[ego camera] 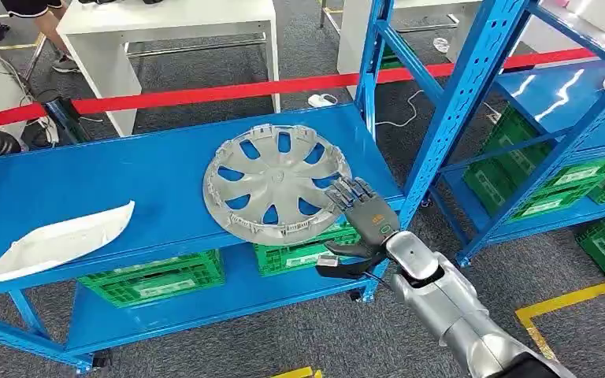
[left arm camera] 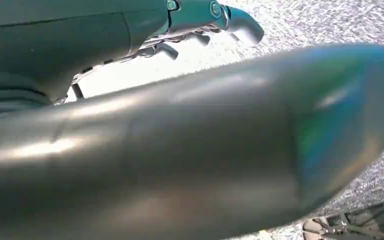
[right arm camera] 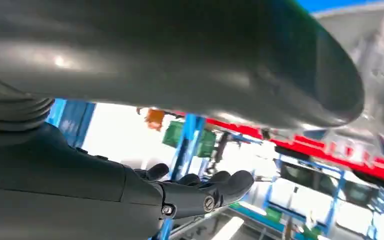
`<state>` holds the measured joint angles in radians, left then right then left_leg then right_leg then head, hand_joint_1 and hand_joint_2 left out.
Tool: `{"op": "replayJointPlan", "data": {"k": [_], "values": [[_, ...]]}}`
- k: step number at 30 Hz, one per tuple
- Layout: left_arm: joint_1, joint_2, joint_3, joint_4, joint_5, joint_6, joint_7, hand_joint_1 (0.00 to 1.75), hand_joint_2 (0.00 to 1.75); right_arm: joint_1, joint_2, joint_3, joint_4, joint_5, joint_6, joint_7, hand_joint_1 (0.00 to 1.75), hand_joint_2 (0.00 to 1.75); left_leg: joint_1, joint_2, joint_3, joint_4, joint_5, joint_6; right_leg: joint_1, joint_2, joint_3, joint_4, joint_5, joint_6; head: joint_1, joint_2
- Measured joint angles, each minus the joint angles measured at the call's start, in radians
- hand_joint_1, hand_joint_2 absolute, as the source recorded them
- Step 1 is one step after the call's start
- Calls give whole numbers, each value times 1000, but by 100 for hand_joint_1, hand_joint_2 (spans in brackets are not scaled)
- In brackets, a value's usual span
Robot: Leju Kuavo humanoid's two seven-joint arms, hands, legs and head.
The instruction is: Take the parts from the cabinet and place them on the table.
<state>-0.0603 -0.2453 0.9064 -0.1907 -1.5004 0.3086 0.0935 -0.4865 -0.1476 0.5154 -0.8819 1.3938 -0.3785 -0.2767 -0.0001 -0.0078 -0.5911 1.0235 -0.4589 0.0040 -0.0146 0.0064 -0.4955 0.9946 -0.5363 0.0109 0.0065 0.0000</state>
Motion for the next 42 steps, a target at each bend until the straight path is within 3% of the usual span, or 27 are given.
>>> {"op": "replayJointPlan", "data": {"k": [4,9,13,20,28,39,42], "values": [[-3,-2,-8,0,-2,-6,2,0,0,-33,2,5,48,-63,-59,-56,0,0,0,0,0,0,0,0,0,0,0,0,0,0,0,0],[-4,-2,-19,0,-11,-12,5,0,0,-67,33,5,96,-140,-183,-135,0,0,0,0,0,0,0,0,0,0,0,1,0,0,0,0],[-7,-2,-20,0,-13,-12,8,0,0,-86,64,5,125,-158,-219,-169,0,0,0,0,0,0,0,0,0,0,0,1,0,0,0,0],[-7,-2,-20,0,-10,-9,7,0,0,-108,96,7,166,-168,-221,-196,0,0,0,0,0,0,0,0,0,0,0,1,0,0,0,0],[-7,-2,-21,0,-10,-3,17,0,0,-133,128,7,227,-259,-186,-277,0,0,0,0,0,0,0,0,0,0,0,1,0,0,0,0],[-7,-1,-29,0,-11,-3,14,0,0,-133,157,7,264,-293,-184,-288,0,0,0,0,0,0,0,-1,0,0,-1,1,0,0,0,0],[-7,-1,-31,0,-11,-6,14,0,0,-130,168,7,268,-369,-161,-352,0,0,0,0,0,0,0,-1,0,0,-1,1,0,0,0,0]]}}
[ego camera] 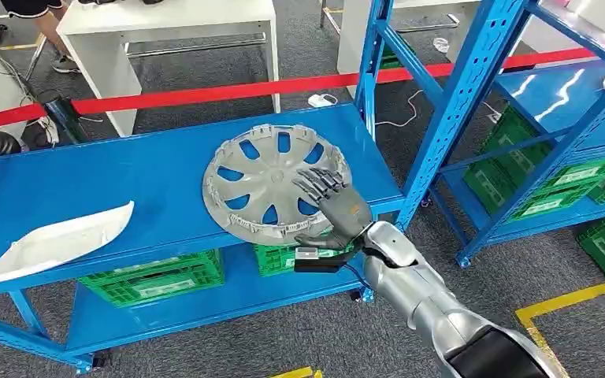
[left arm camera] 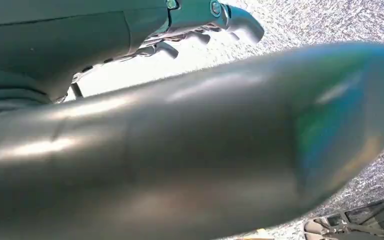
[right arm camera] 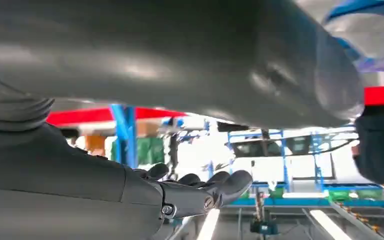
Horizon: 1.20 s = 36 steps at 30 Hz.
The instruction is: Take the parts from the cabinet and place them on the table.
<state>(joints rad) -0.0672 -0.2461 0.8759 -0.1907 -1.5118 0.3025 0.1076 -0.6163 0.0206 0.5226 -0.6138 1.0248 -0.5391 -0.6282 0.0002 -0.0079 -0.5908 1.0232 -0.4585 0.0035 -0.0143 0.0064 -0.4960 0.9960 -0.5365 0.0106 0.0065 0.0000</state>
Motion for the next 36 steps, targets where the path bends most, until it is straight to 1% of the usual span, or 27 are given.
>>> {"op": "replayJointPlan", "data": {"k": [3,8,9,11,13,15,17,21,24,28,32,33,36], "values": [[-1,0,0,0,2,-9,7,0,0,2,20,0,9,-33,26,-28,0,0,0,0,0,0,0,0,0,0,0,0,0,0,0,0],[-2,1,0,0,20,-12,13,0,0,-2,61,0,33,-49,61,-34,0,0,0,0,0,0,0,0,0,0,0,0,0,0,0,0],[-2,1,0,0,24,-15,16,0,0,-4,68,0,40,-52,77,-33,0,0,0,0,0,0,0,0,0,0,0,1,0,-1,0,0],[-2,1,0,0,29,-19,21,0,0,-11,77,0,54,-87,155,-50,0,0,0,0,0,0,0,0,0,0,0,1,0,-1,0,0],[-2,1,0,0,33,-25,25,0,0,-13,79,0,65,-99,195,-57,0,0,0,0,0,0,0,0,0,0,-1,0,-1,-1,0,0],[-2,1,0,0,33,-30,27,0,0,-13,79,0,76,-108,217,-61,0,0,0,0,0,0,0,0,0,0,-1,0,-1,-1,0,0],[-2,1,0,0,33,-37,33,0,0,-13,76,0,85,-102,221,-62,0,0,0,0,0,0,0,0,0,0,-1,0,0,-1,0,0],[-1,1,0,0,36,-40,38,0,0,-12,61,0,97,-74,210,-37,0,0,0,0,0,0,0,0,0,0,-1,0,0,-1,0,0],[-1,1,0,0,36,-40,38,0,0,-10,44,5,104,3,181,31,0,0,0,0,0,0,0,0,0,0,-1,0,0,-1,0,0],[0,2,0,0,34,-40,37,0,0,-10,25,15,117,49,163,77,0,0,0,0,0,0,0,0,0,0,-1,0,0,-1,0,0],[2,4,0,0,33,-40,27,0,0,-11,-11,35,130,141,125,181,0,0,0,-1,0,0,0,0,0,-1,-1,0,0,-1,0,0],[2,4,0,0,33,-40,27,0,0,-12,-20,40,132,157,115,198,0,0,0,-1,0,0,0,0,0,-1,-1,0,0,-1,0,0],[4,5,0,0,33,-39,25,0,0,-14,-47,52,138,175,103,207,0,0,0,-1,0,0,0,0,0,0,0,0,0,-1,0,0]]}}
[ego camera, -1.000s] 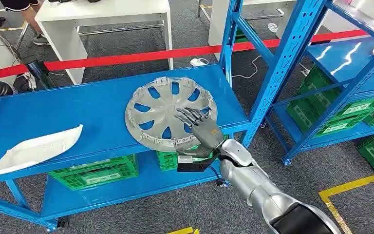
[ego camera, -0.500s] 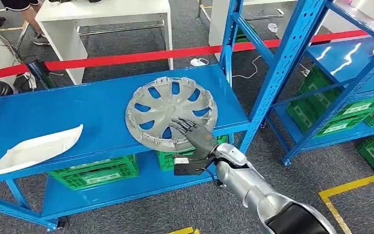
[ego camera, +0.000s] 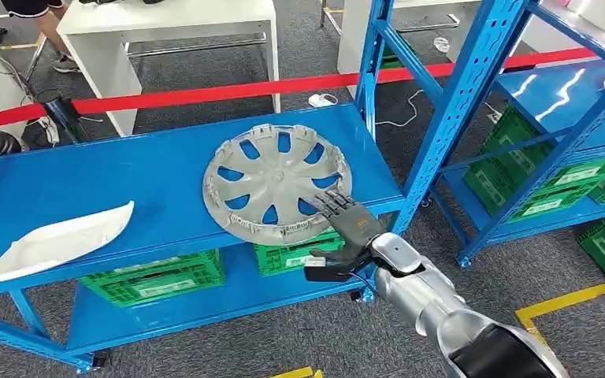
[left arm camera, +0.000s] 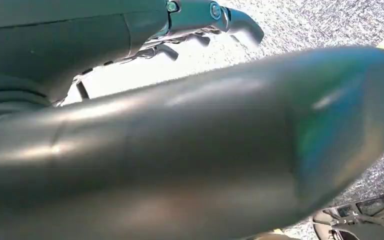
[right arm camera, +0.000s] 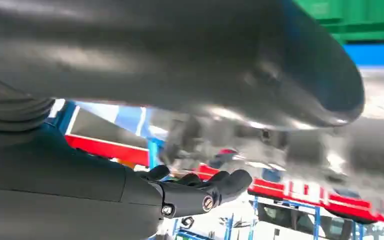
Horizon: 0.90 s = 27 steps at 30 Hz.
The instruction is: Take the parts from the cabinet and place them on the table.
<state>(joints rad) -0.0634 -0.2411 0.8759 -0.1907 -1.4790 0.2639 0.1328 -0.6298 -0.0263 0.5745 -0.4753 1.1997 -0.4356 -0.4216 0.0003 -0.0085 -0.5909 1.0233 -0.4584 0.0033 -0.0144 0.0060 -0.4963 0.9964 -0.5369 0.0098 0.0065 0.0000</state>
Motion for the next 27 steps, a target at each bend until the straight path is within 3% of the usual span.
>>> {"op": "replayJointPlan", "data": {"k": [3,9,27], "values": [[0,0,0,0,10,24,0,0,0,-2,-16,8,3,47,-21,44,0,0,0,0,0,0,0,0,0,0,0,0,0,0,0,0],[1,-1,6,0,28,79,10,0,0,-39,-32,31,13,105,-23,54,0,0,0,0,0,0,0,-1,0,0,0,0,0,0,0,0],[1,-8,40,2,77,77,3,0,0,-65,-36,59,26,158,-83,94,0,0,0,0,0,0,1,-1,0,0,0,0,0,0,0,0]]}}
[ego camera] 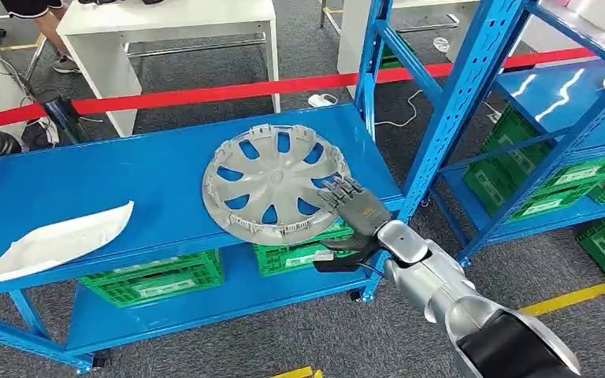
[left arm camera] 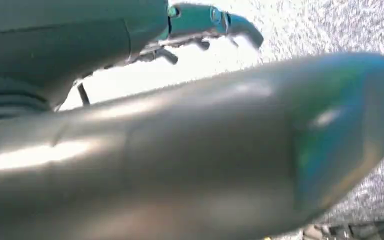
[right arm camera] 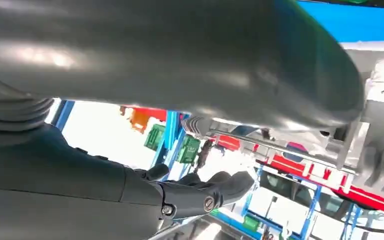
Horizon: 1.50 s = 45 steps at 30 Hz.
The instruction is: Take the parts from the cabinet and place them on the table.
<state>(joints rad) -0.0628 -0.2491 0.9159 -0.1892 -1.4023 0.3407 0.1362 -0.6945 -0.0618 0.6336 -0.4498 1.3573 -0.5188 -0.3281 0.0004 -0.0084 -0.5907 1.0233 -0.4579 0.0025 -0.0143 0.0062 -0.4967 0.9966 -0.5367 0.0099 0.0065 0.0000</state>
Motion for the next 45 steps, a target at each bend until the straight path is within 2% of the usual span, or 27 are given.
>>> {"op": "replayJointPlan", "data": {"k": [5,9,15,21,32,33,36,37,38,39,40,41,42,43,44,45], "values": [[0,-1,7,2,3,-2,-4,0,0,1,-2,2,0,-16,-27,-15,0,0,0,0,0,0,0,0,0,0,0,0,0,0,0,0],[0,-1,7,3,-3,-6,-4,0,0,1,-2,-8,0,-36,-88,-48,0,0,0,0,0,0,0,0,0,0,0,0,0,0,0,0],[0,-2,7,4,-16,-8,-4,0,0,0,3,-32,0,-87,-135,-152,0,0,0,0,0,0,0,0,0,0,0,0,0,0,0,0],[0,-3,7,4,-21,-8,-3,0,0,-4,18,-56,1,-127,-130,-216,0,0,0,0,0,0,0,0,0,0,0,0,0,0,0,0],[3,-1,7,4,-23,1,38,0,0,-4,42,-63,20,-150,-129,-232,0,0,0,0,0,0,0,0,0,0,0,0,0,0,0,0],[3,1,7,3,-26,5,39,0,0,-4,43,-63,22,-151,-129,-232,0,0,-8,0,-2,5,-4,5,-5,0,1,-5,3,6,-1,0],[3,2,7,3,-31,22,42,0,0,-5,45,-67,24,-156,-132,-242,0,0,-6,-1,1,-6,-6,12,-5,-1,4,-12,0,14,0,0],[4,2,7,3,-30,28,42,0,0,-4,45,-69,24,-157,-134,-244,0,0,5,2,15,-22,1,18,-7,-1,6,-4,-1,16,0,0],[4,2,7,3,-30,34,39,0,0,-6,44,-73,25,-158,-135,-245,0,0,5,3,19,-28,-1,22,-4,-2,-11,29,-14,14,1,0],[4,2,7,3,-28,37,35,0,0,-6,45,-74,25,-158,-137,-245,0,0,5,5,20,-27,-1,25,-3,-2,-50,96,-44,13,1,0],[3,2,7,3,-27,38,30,0,0,-3,44,-75,25,-157,-139,-244,0,0,5,5,20,-26,-3,27,-4,-2,-107,190,-83,14,1,0],[3,2,7,2,-27,40,28,0,0,4,42,-77,27,-157,-140,-242,0,0,5,6,20,-24,-6,27,-4,-2,-162,276,-109,15,1,0],[4,3,7,3,-26,42,27,0,0,11,40,-78,29,-157,-141,-241,0,0,5,4,21,-22,-9,26,-4,-2,-200,325,-110,15,1,0],[6,4,7,3,-23,45,27,0,0,16,39,-78,31,-157,-142,-241,0,0,5,2,25,-20,-14,22,-6,-2,-215,323,-83,16,1,0],[7,4,8,3,-23,46,27,0,0,17,38,-78,32,-157,-143,-241,0,0,7,1,31,-17,-20,18,-8,-3,-204,275,-38,15,1,0],[9,3,8,3,-23,46,27,0,0,17,36,-79,33,-157,-143,-241,0,0,8,1,37,-13,-28,13,-11,-3,-177,195,19,15,1,0]]}}
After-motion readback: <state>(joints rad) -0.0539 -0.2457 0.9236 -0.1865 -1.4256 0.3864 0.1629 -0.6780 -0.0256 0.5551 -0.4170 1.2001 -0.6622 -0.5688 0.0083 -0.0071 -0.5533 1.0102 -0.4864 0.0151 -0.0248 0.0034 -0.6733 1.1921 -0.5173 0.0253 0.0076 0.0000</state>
